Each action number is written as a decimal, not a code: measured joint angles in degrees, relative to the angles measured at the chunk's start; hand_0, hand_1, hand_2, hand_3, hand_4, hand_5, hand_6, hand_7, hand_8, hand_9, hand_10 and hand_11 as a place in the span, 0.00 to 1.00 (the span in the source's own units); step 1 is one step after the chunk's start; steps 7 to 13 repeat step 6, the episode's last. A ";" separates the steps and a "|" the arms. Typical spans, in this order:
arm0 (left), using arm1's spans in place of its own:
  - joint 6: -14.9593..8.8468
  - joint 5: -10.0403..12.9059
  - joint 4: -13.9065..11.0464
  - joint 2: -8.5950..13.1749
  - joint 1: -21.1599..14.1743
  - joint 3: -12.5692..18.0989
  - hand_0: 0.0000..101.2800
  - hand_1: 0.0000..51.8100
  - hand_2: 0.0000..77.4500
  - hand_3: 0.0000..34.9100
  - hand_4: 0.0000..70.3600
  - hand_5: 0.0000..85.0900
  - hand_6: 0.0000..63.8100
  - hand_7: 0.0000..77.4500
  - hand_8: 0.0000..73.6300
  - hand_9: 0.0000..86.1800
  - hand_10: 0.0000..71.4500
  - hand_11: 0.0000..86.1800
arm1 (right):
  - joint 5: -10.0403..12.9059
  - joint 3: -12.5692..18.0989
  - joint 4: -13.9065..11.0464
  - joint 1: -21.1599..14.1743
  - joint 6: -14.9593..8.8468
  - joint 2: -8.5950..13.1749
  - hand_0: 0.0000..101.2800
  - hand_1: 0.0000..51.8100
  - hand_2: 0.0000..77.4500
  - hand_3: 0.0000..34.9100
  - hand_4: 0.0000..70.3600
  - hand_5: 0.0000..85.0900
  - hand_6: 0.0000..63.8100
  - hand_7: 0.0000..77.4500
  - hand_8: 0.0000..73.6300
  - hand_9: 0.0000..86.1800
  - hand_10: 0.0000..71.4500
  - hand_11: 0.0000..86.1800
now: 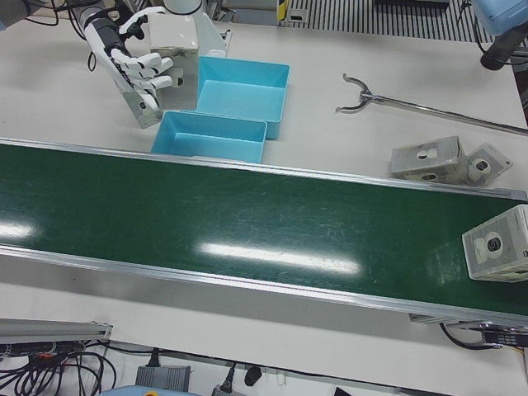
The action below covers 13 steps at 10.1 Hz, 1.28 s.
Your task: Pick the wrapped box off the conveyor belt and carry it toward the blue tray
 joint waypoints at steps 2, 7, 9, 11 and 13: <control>0.00 0.00 0.00 0.00 0.00 0.00 0.00 0.00 0.01 0.00 0.00 0.01 0.00 0.00 0.00 0.00 0.01 0.00 | 0.02 0.59 -0.04 -0.57 0.00 -0.43 0.47 0.32 0.21 0.15 0.14 0.28 0.19 0.26 0.02 0.02 0.02 0.05; 0.00 0.00 0.00 0.00 0.00 0.00 0.00 0.00 0.01 0.00 0.00 0.01 0.00 0.00 0.00 0.00 0.00 0.00 | -0.17 3.13 -0.45 -0.36 -0.06 -2.92 0.47 0.24 0.11 0.59 0.06 0.12 0.12 0.19 0.00 0.02 0.01 0.03; 0.00 0.00 0.00 0.00 0.00 0.00 0.00 0.00 0.01 0.00 0.00 0.01 0.00 0.00 0.00 0.00 0.00 0.00 | -0.17 3.13 -0.45 -0.36 -0.06 -2.92 0.47 0.24 0.11 0.59 0.06 0.12 0.12 0.19 0.00 0.02 0.01 0.03; 0.00 0.00 0.00 0.00 0.00 0.00 0.00 0.00 0.01 0.00 0.00 0.01 0.00 0.00 0.00 0.00 0.00 0.00 | -0.17 3.13 -0.45 -0.36 -0.06 -2.92 0.47 0.24 0.11 0.59 0.06 0.12 0.12 0.19 0.00 0.02 0.01 0.03; 0.00 0.00 0.00 0.00 0.00 0.00 0.00 0.00 0.01 0.00 0.00 0.01 0.00 0.00 0.00 0.00 0.00 0.00 | -0.17 3.13 -0.45 -0.36 -0.06 -2.92 0.47 0.24 0.11 0.59 0.06 0.12 0.12 0.19 0.00 0.02 0.01 0.03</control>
